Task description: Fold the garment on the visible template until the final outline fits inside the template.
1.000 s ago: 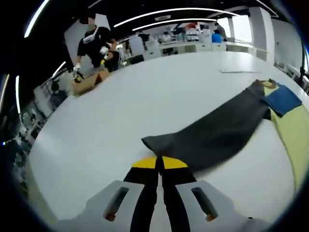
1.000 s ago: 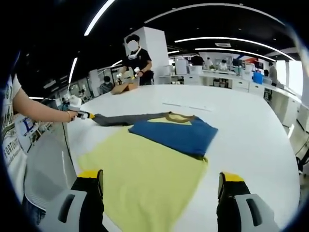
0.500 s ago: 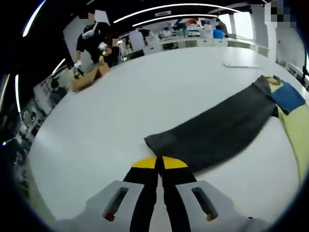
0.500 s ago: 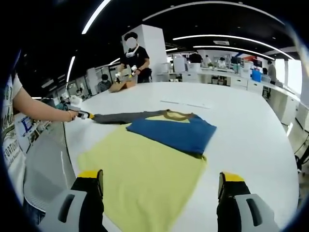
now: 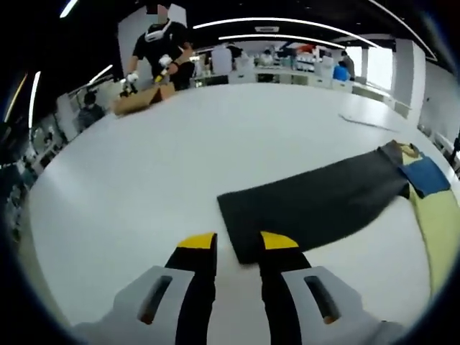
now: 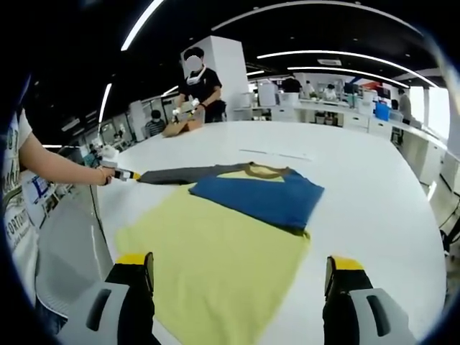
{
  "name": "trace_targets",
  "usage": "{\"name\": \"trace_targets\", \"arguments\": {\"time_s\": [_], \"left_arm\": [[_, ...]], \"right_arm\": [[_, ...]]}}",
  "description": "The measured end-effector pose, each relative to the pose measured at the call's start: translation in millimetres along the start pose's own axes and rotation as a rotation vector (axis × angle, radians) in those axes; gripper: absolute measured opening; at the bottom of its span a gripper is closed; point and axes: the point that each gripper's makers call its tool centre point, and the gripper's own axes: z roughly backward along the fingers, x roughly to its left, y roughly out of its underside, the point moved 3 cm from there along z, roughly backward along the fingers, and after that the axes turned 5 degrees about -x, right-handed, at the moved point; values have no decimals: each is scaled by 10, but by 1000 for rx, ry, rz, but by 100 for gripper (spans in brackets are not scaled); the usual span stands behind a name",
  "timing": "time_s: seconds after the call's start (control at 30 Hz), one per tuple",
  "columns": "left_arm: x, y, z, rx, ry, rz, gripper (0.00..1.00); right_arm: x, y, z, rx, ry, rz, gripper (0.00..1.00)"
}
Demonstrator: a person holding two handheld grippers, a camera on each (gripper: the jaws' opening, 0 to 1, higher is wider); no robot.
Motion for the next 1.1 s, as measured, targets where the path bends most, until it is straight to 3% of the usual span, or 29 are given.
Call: {"name": "trace_targets", "arguments": {"time_s": [0.3,0.53,1.1], "left_arm": [[-25,117,-4,17,-27,103,15],[-40,128,17,-13,-40,145,14],[-106,85,-20,44,-13,125,1]], "right_arm": [[-7,-1,43,-21,20,-15,98],[35,105,67,-12,19,-29,98],[121,35,37,-51,-13,1,99]]}}
